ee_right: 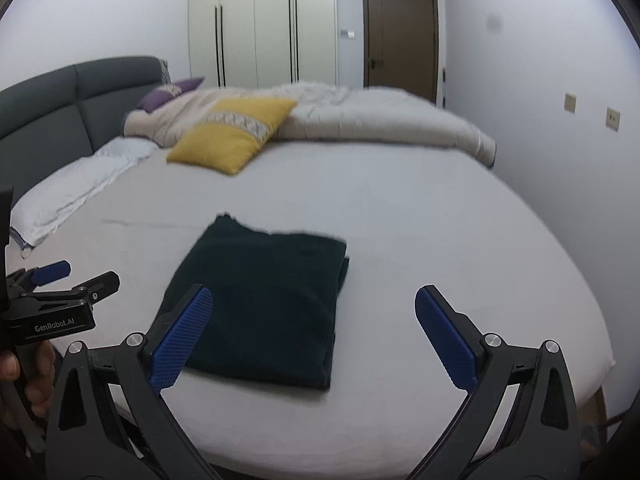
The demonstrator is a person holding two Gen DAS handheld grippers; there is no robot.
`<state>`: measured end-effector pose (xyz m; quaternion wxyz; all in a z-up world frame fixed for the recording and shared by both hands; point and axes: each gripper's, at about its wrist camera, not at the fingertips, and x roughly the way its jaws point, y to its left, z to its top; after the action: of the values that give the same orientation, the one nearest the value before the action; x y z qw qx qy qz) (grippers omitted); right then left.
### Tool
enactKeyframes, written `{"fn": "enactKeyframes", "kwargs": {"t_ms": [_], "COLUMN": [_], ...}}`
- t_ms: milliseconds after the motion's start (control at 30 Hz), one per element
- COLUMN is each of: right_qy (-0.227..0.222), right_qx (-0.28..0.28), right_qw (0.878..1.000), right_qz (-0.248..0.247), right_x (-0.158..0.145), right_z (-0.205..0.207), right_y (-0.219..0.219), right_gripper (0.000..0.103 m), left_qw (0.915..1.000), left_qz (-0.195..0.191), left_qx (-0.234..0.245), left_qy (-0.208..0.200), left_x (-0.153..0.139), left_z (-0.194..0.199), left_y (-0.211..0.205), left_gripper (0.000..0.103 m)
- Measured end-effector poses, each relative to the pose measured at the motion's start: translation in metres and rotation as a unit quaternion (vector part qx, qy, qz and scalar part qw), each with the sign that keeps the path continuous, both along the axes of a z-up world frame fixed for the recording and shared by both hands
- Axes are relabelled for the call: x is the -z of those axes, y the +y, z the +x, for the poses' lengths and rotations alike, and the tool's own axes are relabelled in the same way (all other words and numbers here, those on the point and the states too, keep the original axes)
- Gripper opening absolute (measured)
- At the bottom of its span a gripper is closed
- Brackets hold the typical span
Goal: Fold small clothes
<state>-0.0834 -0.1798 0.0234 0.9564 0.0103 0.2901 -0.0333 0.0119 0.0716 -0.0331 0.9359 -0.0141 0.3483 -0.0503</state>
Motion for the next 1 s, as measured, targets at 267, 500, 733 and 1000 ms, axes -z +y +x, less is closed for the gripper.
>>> {"fn": "enactKeyframes", "kwargs": {"t_ms": [267,500,733,1000], "right_qy": [0.079,0.105,0.094,0.095], "right_qx": [0.05,0.068,0.062,0.058], "right_qw": [0.996,0.992,0.994,0.994], "right_qz": [0.014,0.018,0.006,0.008], "right_x": [0.07,0.098,0.092,0.089], "right_z": [0.024,0.022,0.015,0.013], "right_y": [-0.003,-0.008,-0.008,-0.008], "right_gripper": [0.103,0.103,0.103,0.103], "left_qw": [0.9993,0.9988,0.9987,0.9986], "left_qz": [0.028,0.031,0.028,0.027], "left_qx": [0.0,0.006,0.006,0.006], "left_qy": [0.025,0.036,0.042,0.044], "left_x": [0.033,0.047,0.051,0.051], "left_z": [0.004,0.006,0.009,0.013], "left_y": [-0.007,-0.007,-0.003,0.001], "left_gripper": [0.103,0.103,0.103,0.103]}}
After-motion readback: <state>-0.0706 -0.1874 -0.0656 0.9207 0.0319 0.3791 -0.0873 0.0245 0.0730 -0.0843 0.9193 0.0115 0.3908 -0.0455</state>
